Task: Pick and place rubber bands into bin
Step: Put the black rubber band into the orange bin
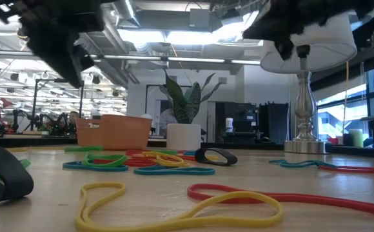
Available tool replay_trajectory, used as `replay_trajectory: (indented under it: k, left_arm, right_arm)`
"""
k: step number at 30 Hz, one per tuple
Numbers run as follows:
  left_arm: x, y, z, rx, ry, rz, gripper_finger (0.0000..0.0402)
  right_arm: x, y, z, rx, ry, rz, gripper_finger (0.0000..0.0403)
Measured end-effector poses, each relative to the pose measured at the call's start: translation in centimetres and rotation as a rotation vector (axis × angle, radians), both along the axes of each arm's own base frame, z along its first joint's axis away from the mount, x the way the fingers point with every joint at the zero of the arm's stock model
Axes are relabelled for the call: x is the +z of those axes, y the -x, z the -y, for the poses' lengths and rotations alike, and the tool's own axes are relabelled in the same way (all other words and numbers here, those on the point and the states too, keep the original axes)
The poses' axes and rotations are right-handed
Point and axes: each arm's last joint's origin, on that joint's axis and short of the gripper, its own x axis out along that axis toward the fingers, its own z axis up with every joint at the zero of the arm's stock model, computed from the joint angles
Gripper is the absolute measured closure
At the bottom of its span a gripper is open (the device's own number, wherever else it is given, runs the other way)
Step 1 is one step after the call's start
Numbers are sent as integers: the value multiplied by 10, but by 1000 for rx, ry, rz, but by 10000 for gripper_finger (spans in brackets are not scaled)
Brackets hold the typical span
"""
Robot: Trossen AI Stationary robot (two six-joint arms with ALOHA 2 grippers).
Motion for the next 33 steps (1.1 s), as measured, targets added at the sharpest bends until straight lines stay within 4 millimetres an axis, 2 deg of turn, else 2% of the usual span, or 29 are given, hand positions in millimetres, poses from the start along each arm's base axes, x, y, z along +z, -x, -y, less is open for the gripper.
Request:
replay_trajectory:
  k: [6, 12, 17, 22, 28, 33]
  left_arm:
    - [3, 32, -11, -31, -54, 97, 400]
    - [12, 55, -20, -48, -90, 131, 399]
    - [19, 63, -22, -46, -81, 190, 399]
    - [22, 66, -21, -67, -73, 212, 400]
    - [22, 66, -18, -91, -70, 212, 399]
    - [21, 66, -16, -100, -70, 209, 399]
  right_arm:
    - [10, -48, -19, -34, -78, -328, 400]
    - [1, -89, -39, -62, -154, -625, 386]
    - [-28, -117, -52, -33, -190, -773, 350]
    - [-67, -137, -61, -13, -234, -867, 303]
    - [-100, -147, -65, -23, -310, -925, 256]
    - [-109, -150, -65, -46, -321, -937, 238]
